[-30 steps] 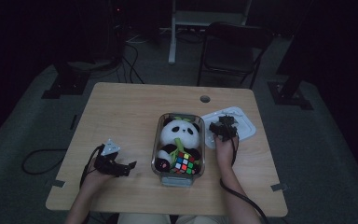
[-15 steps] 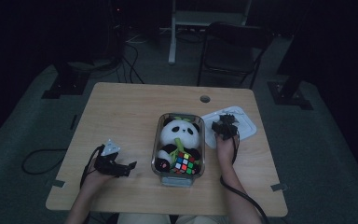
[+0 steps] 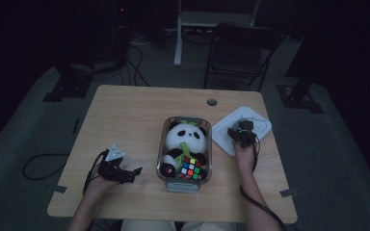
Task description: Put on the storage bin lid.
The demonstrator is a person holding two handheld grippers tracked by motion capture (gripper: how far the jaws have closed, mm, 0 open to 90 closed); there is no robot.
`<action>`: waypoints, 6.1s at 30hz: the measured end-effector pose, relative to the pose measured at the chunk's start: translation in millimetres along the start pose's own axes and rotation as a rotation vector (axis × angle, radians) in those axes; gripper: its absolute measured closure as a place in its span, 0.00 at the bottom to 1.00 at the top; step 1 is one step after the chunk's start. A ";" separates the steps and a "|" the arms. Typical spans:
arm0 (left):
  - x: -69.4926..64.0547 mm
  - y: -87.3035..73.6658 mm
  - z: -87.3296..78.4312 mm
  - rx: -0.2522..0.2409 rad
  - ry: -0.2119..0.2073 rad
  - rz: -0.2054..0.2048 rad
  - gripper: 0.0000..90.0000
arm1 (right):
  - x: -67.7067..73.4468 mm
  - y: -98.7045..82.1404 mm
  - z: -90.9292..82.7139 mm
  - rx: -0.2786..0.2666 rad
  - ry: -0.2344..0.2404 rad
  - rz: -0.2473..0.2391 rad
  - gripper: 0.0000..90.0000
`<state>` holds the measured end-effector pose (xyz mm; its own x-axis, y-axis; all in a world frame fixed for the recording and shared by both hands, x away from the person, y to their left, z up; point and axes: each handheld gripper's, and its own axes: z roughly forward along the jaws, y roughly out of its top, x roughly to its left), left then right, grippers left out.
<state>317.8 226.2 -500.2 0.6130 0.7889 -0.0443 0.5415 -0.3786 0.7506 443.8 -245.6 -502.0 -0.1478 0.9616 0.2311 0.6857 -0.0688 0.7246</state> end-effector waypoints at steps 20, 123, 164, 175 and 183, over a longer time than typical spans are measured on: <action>-3.1 1.2 1.4 -0.003 -0.014 -0.004 0.04 | -21.7 -34.4 -33.3 0.107 0.397 -0.197 0.77; -87.1 45.9 44.3 -0.009 -0.070 0.203 0.04 | 132.8 -10.0 -145.1 -0.018 0.423 -0.233 0.76; -70.7 25.4 29.6 -0.026 -0.033 0.124 0.04 | 148.1 -24.3 -128.6 0.029 0.366 -0.308 0.77; -68.9 28.9 29.8 -0.026 -0.034 0.115 0.04 | 145.6 -17.5 -130.1 0.060 0.420 -0.287 0.66; -68.1 30.3 31.0 -0.027 -0.033 0.113 0.04 | 150.7 -13.1 -136.1 0.065 0.426 -0.300 0.53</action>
<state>310.2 146.0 -494.8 0.6878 0.7256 0.0199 0.4530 -0.4505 0.7693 315.6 -135.9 -388.3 -0.6119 0.7421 0.2736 0.6099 0.2224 0.7607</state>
